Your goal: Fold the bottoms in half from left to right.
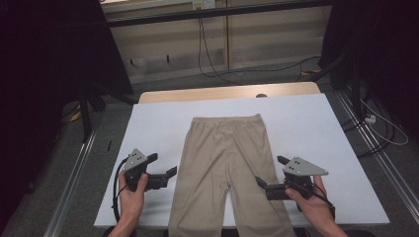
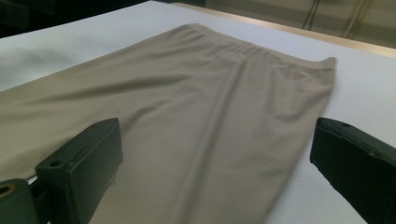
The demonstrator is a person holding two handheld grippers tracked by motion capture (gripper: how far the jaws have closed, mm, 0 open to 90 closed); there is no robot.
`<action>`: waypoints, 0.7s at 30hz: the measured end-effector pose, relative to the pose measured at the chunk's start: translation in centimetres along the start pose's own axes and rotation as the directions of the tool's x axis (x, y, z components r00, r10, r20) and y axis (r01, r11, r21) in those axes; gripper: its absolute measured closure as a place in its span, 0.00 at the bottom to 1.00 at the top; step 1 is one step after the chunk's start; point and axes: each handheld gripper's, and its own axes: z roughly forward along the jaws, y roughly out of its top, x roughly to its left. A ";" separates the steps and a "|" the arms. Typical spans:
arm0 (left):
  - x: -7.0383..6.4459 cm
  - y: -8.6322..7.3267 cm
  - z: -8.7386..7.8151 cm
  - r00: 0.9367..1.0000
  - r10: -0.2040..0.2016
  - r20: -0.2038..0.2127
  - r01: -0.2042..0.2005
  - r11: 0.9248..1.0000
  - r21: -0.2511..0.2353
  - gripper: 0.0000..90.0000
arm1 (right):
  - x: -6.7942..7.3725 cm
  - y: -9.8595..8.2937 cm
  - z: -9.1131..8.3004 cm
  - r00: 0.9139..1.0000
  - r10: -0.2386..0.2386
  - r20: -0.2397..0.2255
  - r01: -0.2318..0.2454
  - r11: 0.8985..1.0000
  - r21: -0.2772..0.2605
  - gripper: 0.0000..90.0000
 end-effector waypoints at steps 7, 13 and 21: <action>-0.7 0.7 0.9 0.999 0.036 0.019 -0.036 0.999 0.013 0.07 | 1.8 0.5 1.3 0.998 -0.045 -0.046 0.046 0.999 0.020 0.03; -1.1 2.0 2.3 0.993 0.082 0.081 -0.085 0.996 0.034 0.07 | 3.6 1.3 2.5 0.991 -0.100 -0.094 0.105 0.994 0.044 0.03; -0.3 4.1 3.9 0.992 0.082 0.097 -0.083 0.996 0.013 0.09 | 5.4 2.6 3.1 0.978 -0.109 -0.179 0.126 0.988 0.084 0.03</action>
